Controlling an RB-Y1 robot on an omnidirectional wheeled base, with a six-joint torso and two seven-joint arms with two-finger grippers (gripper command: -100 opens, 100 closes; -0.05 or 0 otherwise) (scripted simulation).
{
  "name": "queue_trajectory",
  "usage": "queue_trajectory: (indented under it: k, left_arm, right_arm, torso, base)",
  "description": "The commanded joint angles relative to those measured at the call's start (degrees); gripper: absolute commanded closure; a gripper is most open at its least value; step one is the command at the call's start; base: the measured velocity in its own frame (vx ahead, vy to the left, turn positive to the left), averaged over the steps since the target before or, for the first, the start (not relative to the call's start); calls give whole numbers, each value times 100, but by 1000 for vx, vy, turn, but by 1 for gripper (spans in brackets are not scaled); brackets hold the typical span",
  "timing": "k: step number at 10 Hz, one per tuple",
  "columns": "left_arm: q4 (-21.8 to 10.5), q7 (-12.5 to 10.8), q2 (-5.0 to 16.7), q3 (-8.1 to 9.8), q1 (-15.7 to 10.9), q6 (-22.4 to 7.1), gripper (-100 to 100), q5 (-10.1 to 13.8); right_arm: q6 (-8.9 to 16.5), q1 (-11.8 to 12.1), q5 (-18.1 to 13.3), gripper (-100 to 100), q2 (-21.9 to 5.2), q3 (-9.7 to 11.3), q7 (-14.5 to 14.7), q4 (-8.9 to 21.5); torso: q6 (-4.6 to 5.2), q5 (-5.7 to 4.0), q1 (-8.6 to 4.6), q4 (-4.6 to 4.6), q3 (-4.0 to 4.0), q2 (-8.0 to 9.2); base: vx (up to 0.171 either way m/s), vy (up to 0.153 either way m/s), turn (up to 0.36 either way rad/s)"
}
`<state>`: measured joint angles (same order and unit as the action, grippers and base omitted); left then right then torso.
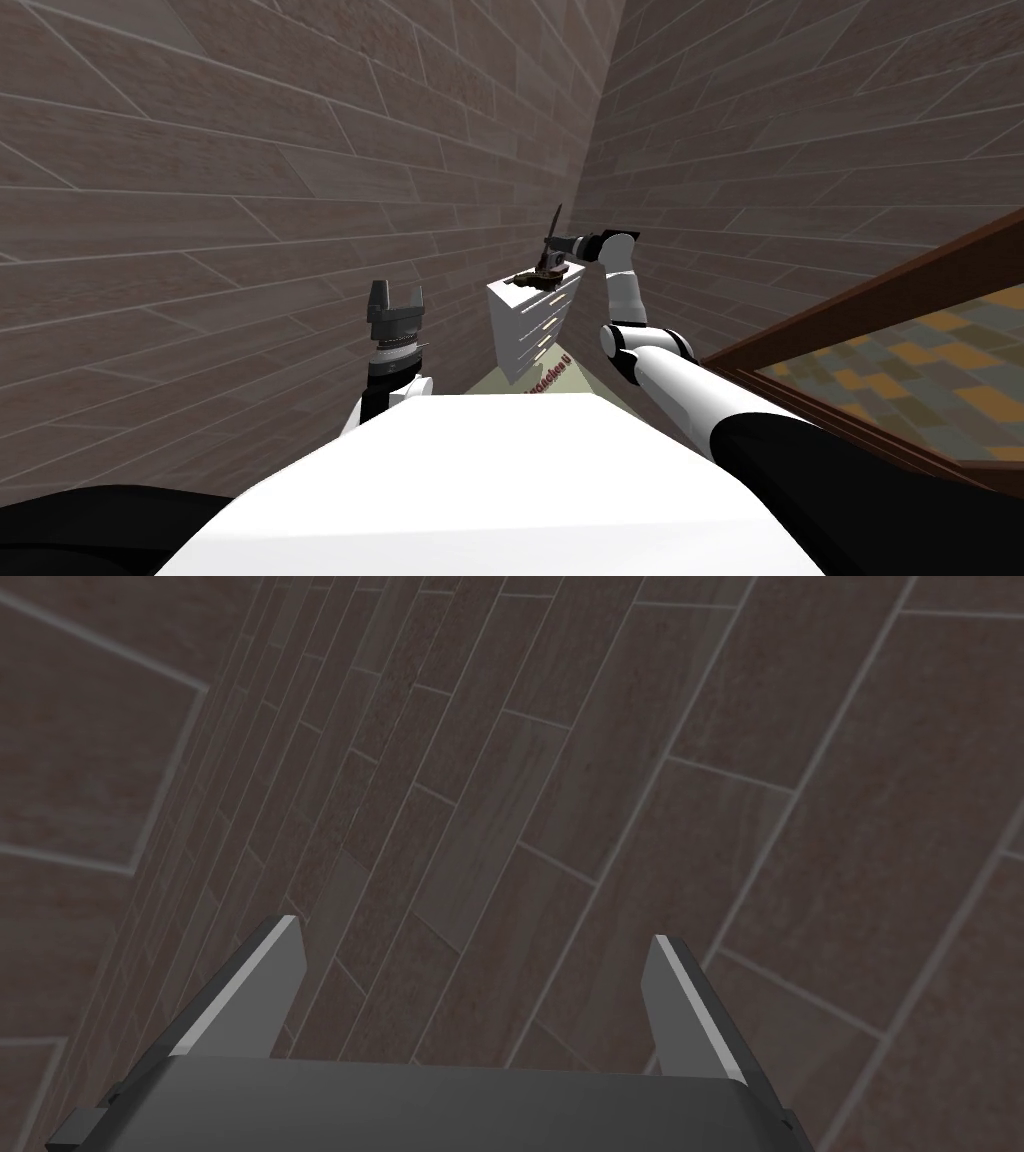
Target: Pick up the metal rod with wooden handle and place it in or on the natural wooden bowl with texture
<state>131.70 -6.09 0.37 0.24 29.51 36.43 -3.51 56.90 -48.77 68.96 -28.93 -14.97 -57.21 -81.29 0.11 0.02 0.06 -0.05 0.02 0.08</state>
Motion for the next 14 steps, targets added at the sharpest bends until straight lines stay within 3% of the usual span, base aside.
queue_trajectory:
  k: [1,2,3,7,8,9,10,11,12,13,14]
  left_arm:
    - [0,0,0,0,0,0,0,0]
    - [0,0,0,0,0,0,0,0]
    - [0,0,0,0,0,0,0,0]
    - [0,0,0,0,0,0,0,0]
    - [0,0,0,0,0,0,0,0]
    - [0,0,0,0,0,0,0,0]
    - [0,0,0,0,-2,0,0,0]
    - [0,0,0,-1,-2,0,0,0]
    - [0,0,0,-1,-3,-1,0,0]
    - [0,0,0,0,-1,0,0,0]
    - [0,0,0,-1,-2,-1,0,0]
  right_arm:
    - [11,-6,3,100,-29,9,-10,3]
    - [5,-4,1,100,-16,6,-6,2]
    - [7,-4,1,-100,-18,7,-6,2]
    - [7,-4,1,-100,-18,7,-6,2]
    - [7,-4,1,0,-18,7,-6,2]
    - [53,22,59,-100,-304,-260,193,288]
    - [53,22,59,-100,-389,-260,193,377]
    - [98,49,117,-100,-554,-496,392,641]
    - [98,49,117,-100,-748,-528,392,753]
    - [144,76,174,-100,-982,-779,591,1129]
    - [144,76,174,-100,-1131,-796,591,1129]
  torso:
    - [0,0,0,0,0,0]
    - [1,0,-1,1,1,3]
    - [1,-1,-3,2,4,7]
    - [1,-2,-6,3,6,10]
    - [1,-2,-6,3,6,11]
    - [1,-2,-6,3,6,11]
    - [-4,-5,-19,4,13,25]
    - [-3,-2,-3,7,18,32]
    - [-6,2,7,10,25,45]
    - [2,2,4,13,28,46]
    - [-3,0,5,10,28,49]
  base:
    - [15,12,-7]
    - [0,0,0]
    - [0,0,0]
    - [0,0,0]
    - [0,0,0]
    - [-55,-41,258]
    - [-76,12,366]
    - [-113,37,451]
    - [-95,30,237]
    - [-98,39,342]
    - [-83,25,278]
